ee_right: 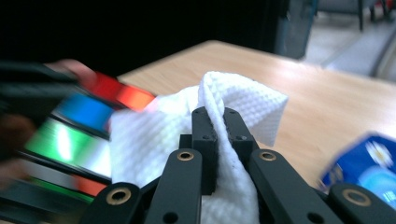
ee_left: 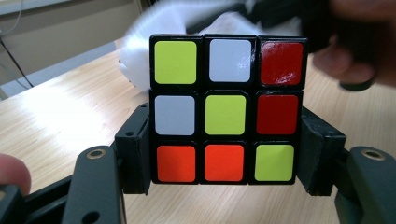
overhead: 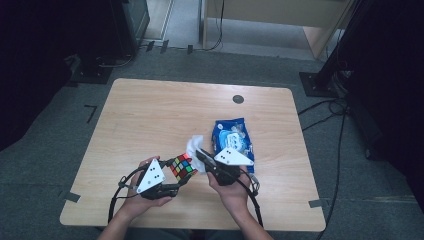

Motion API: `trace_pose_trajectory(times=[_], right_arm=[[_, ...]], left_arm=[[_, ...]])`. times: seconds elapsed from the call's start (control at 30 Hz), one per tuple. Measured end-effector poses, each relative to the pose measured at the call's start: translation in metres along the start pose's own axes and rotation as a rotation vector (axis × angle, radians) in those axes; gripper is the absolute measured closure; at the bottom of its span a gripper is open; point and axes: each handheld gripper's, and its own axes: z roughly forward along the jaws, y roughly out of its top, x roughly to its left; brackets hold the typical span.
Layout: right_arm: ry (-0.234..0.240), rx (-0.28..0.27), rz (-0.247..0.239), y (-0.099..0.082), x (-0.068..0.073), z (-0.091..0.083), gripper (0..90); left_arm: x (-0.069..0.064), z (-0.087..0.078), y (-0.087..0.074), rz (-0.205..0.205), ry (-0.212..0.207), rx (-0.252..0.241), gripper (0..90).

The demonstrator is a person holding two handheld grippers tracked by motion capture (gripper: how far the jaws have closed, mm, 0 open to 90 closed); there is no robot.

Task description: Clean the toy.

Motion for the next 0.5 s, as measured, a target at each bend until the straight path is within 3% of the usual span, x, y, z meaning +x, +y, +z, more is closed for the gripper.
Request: trace_pose_trajectory(times=[0.03,0.1,0.2,0.33,0.37,0.4,0.43,0.47,0.5], right_arm=[[-0.034,0.045,0.005,-0.006,-0.008,0.005,86.7],[-0.053,0.067,0.028,-0.012,-0.016,0.007,86.8],[-0.046,0.027,0.064,-0.007,-0.021,0.0,86.9],[-0.01,-0.038,0.062,0.01,-0.013,-0.014,86.8],[0.031,-0.087,0.051,0.022,-0.004,-0.024,86.7],[0.031,-0.087,0.051,0.022,-0.004,-0.024,86.7],[0.084,-0.133,0.041,0.032,0.007,-0.031,86.7],[0.084,-0.133,0.041,0.032,0.007,-0.031,86.7],[0.128,-0.16,0.025,0.037,0.02,-0.035,86.7]], left_arm=[[0.002,-0.002,0.001,-0.005,0.001,-0.009,34.4],[0.002,-0.002,0.001,-0.004,0.007,-0.007,34.3],[0.005,-0.002,-0.002,-0.003,0.024,0.013,34.4],[0.006,0.0,-0.003,-0.003,0.028,0.025,34.3],[0.005,0.002,-0.004,0.002,0.032,0.035,34.3],[0.005,0.002,-0.004,0.002,0.032,0.035,34.3],[0.003,0.004,-0.004,0.007,0.038,0.044,34.3],[0.003,0.004,-0.004,0.007,0.038,0.044,34.3],[0.0,0.006,-0.004,0.016,0.045,0.053,34.3]])
